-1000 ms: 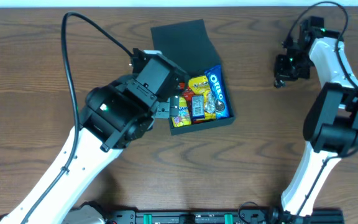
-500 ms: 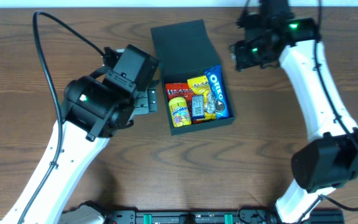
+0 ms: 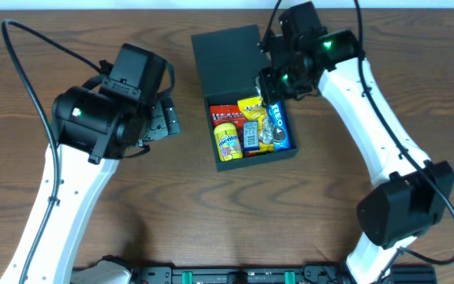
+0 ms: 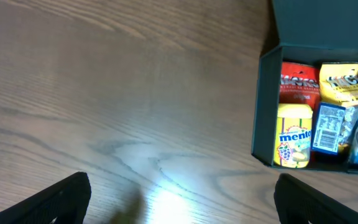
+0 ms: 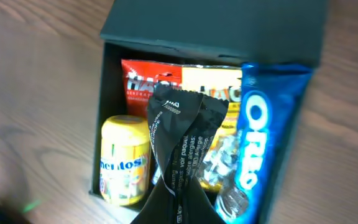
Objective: Pack container
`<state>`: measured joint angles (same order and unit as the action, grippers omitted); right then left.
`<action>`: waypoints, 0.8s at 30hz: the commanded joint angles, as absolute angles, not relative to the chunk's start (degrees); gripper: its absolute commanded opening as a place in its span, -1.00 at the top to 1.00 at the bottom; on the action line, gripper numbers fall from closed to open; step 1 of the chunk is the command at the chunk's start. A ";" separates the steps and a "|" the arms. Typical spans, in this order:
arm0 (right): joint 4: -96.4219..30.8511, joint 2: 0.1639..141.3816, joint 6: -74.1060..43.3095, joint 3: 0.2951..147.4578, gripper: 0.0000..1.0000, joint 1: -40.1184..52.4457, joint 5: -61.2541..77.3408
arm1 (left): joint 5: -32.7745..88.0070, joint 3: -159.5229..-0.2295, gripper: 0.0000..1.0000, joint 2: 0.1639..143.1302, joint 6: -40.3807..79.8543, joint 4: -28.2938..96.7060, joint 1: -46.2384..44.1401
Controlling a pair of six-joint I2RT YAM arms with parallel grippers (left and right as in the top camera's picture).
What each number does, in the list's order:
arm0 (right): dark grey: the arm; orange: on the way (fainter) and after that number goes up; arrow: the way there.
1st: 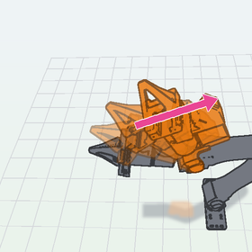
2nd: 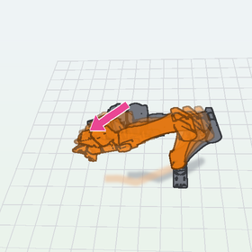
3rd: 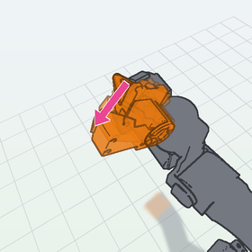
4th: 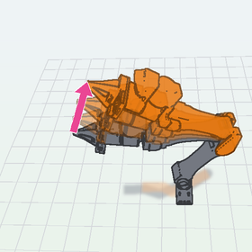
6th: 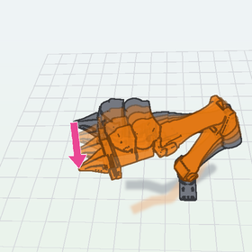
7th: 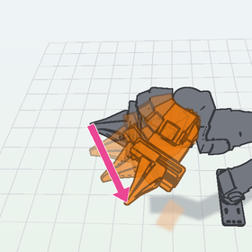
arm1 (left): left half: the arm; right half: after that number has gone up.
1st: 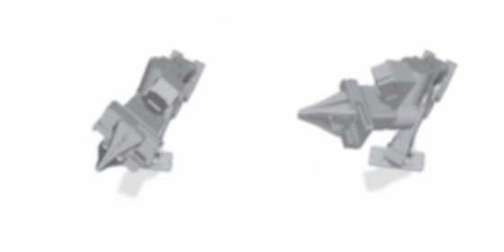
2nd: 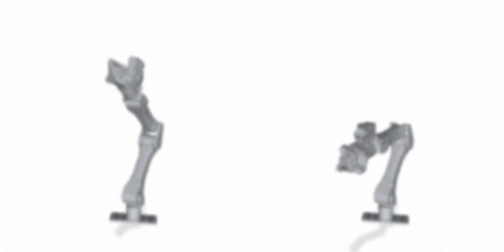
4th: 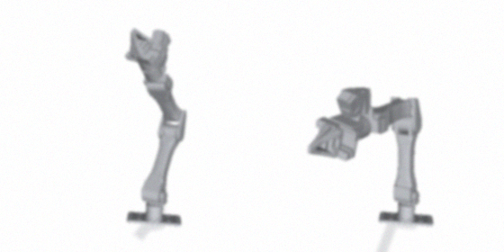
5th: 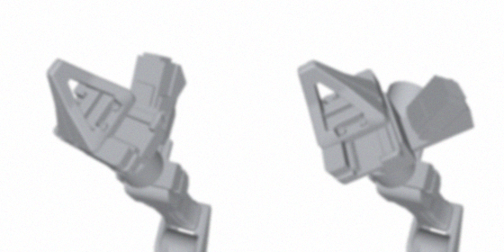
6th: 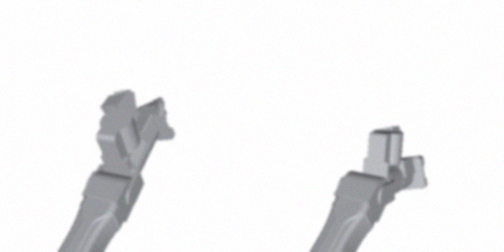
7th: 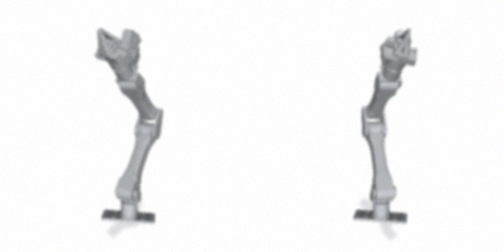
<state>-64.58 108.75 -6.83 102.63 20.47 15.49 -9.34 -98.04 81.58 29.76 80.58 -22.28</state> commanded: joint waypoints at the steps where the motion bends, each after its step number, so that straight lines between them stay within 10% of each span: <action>1: -61.67 109.03 -9.93 97.71 0.97 21.45 16.58 | -7.90 -98.52 -0.90 80.64 28.62 80.77 -21.76; 15: -47.72 109.03 -13.74 85.73 0.95 23.14 24.05 | -7.88 -98.52 -0.90 80.66 28.45 80.73 -21.76; 19: -47.09 109.03 -13.69 84.99 0.36 24.12 22.65 | -7.88 -98.52 -0.90 80.66 28.45 80.66 -21.76; 24: -46.74 109.03 -13.69 84.99 -0.99 24.40 22.37 | -7.90 -98.52 -0.90 80.66 28.42 80.38 -21.76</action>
